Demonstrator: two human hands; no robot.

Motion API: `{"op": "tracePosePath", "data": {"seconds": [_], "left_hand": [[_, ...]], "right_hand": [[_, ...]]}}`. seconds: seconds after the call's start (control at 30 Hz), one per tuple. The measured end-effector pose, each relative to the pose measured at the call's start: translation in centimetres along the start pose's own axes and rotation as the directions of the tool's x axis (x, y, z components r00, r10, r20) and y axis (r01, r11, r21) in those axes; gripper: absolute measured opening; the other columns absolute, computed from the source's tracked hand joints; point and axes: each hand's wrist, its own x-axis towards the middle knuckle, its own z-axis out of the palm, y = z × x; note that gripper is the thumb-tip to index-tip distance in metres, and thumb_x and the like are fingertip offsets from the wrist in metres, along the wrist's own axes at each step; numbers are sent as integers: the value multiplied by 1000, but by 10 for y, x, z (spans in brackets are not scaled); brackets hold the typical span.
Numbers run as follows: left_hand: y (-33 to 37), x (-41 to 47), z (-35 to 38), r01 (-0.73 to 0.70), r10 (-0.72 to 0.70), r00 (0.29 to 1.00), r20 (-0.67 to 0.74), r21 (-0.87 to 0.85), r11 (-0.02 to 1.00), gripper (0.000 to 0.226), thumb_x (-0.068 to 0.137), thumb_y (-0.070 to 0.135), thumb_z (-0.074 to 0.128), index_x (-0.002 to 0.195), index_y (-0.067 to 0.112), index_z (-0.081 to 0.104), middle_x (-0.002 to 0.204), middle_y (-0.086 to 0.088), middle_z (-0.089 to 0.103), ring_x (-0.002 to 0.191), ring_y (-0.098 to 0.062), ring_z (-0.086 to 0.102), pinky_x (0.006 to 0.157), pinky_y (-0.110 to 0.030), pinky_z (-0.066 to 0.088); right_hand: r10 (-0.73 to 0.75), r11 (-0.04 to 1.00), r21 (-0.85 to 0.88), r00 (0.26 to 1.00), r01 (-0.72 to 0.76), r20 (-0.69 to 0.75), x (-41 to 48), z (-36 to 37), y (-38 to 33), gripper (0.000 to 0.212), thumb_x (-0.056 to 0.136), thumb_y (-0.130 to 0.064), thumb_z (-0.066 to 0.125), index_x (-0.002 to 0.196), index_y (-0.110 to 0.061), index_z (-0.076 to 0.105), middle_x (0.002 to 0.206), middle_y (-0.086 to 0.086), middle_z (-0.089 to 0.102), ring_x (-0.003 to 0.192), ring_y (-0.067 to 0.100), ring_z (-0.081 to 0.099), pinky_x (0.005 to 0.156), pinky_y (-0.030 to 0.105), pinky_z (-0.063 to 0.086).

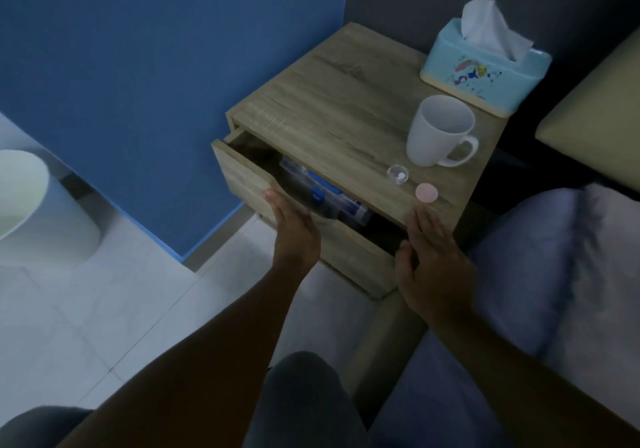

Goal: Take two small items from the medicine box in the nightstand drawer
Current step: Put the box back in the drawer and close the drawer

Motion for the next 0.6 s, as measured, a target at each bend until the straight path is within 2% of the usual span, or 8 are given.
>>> {"op": "tracePosePath", "data": {"seconds": [0.17, 0.37, 0.6], "left_hand": [[8, 14, 15, 13, -13, 1000, 4, -27, 1000, 83, 101, 27, 39, 149, 15, -28, 164, -7, -15, 150, -32, 8, 119, -49, 22], [18, 26, 29, -23, 23, 999, -24, 8, 1000, 81, 102, 26, 36, 147, 6, -28, 161, -12, -22, 150, -29, -8, 123, -42, 7], [22, 35, 38, -49, 49, 998, -37, 2, 999, 80, 102, 22, 36, 146, 4, -29, 161, -15, -22, 150, -28, -12, 123, -43, 5]], "right_hand": [[-11, 1000, 17, 1000, 11, -18, 1, 6, 4, 53, 96, -31, 35, 141, -6, 50, 149, 13, 47, 141, 25, 41, 115, 43, 37], [-33, 999, -32, 992, 30, -118, 0, 10, 3, 51, 93, -27, 39, 135, -4, 57, 140, 16, 56, 133, 28, 51, 111, 42, 39], [-12, 1000, -18, 995, 11, -100, 0, 7, 0, 52, 91, -25, 41, 136, -3, 56, 142, 17, 54, 134, 29, 50, 112, 45, 40]]}}
